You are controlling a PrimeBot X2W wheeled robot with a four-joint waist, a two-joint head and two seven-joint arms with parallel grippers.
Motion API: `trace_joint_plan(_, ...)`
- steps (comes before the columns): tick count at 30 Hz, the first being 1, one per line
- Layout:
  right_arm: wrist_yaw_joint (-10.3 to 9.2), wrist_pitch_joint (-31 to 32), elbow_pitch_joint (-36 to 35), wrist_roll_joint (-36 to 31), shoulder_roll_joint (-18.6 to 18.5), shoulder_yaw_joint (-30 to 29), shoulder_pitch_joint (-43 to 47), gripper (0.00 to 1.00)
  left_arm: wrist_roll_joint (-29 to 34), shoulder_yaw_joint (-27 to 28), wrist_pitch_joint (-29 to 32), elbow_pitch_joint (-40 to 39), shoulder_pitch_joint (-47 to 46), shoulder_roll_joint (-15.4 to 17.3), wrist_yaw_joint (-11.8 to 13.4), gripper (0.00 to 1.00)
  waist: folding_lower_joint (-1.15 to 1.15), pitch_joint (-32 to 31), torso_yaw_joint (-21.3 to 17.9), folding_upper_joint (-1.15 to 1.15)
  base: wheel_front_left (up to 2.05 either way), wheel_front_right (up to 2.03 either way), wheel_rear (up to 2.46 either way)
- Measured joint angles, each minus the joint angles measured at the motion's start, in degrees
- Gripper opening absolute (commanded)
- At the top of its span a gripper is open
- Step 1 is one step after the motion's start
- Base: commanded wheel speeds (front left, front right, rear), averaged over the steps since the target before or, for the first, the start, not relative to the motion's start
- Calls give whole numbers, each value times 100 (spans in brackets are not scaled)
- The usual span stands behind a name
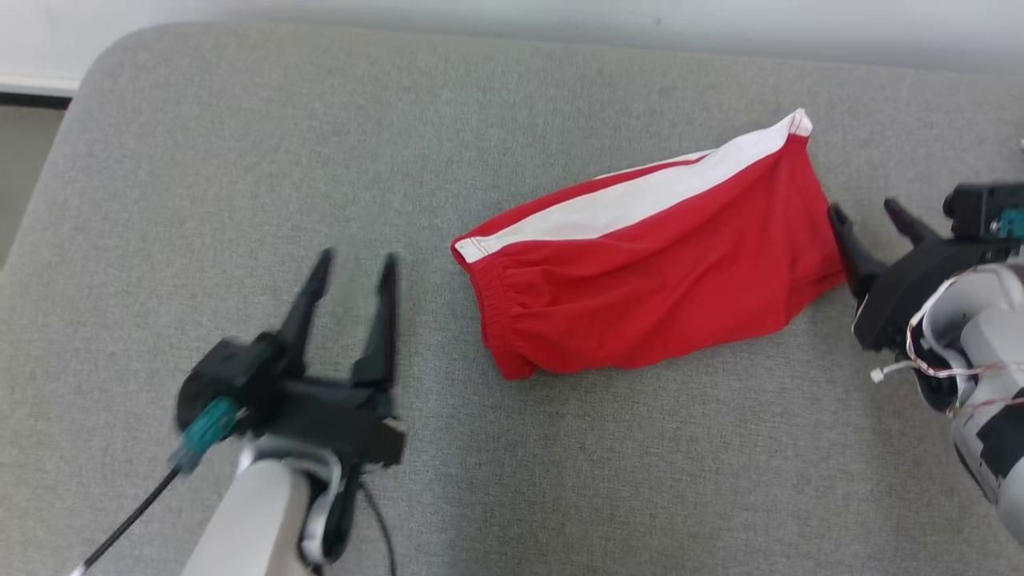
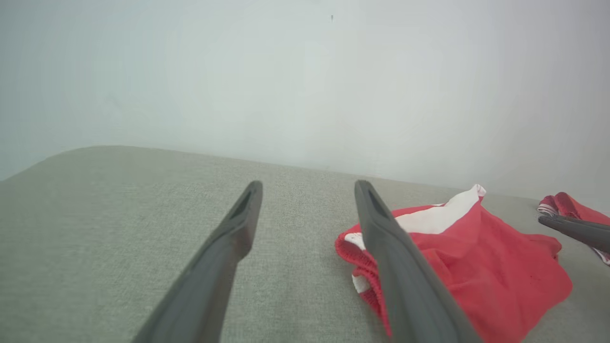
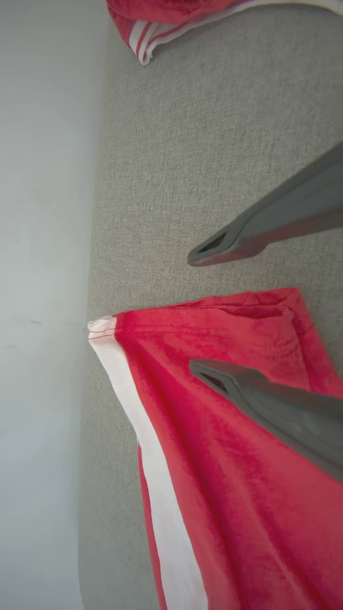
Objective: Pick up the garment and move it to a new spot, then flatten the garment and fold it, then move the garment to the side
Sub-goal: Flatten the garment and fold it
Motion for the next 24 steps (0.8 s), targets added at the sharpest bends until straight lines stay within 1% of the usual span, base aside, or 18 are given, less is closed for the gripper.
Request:
trace_joint_plan(3,0,11,57,131,-3,78,121,100,200,530,1,-478,499,-52,88,100,0,-85,9,0,0,0,0)
trace_joint_plan(8,0,-9,246,294,24,148,169,100,711,971,1,-834,1213,-156,55,100,0,-117,126,-1,0,0,0)
trace_joint_plan(15,0,-55,656,475,99,118,169,100,971,1232,1,-1162,1598,-311,-44,100,0,-111,292,0,0,0,0)
trace_joint_plan(20,0,-54,961,569,196,125,164,100,1025,1226,1,-1161,1686,-354,-144,100,0,-89,410,0,0,0,0)
trace_joint_plan(21,0,-27,1002,612,220,130,162,67,1034,1200,1,-1155,1686,-355,-152,100,1,-86,429,0,0,0,0)
trace_joint_plan(22,0,-11,1013,643,233,135,158,0,1031,1167,1,-1151,1686,-355,-169,100,0,-84,445,0,0,0,0)
trace_joint_plan(24,0,-5,1015,688,249,162,152,0,994,1114,1,-1155,1685,-361,-175,100,0,-89,463,0,0,0,0)
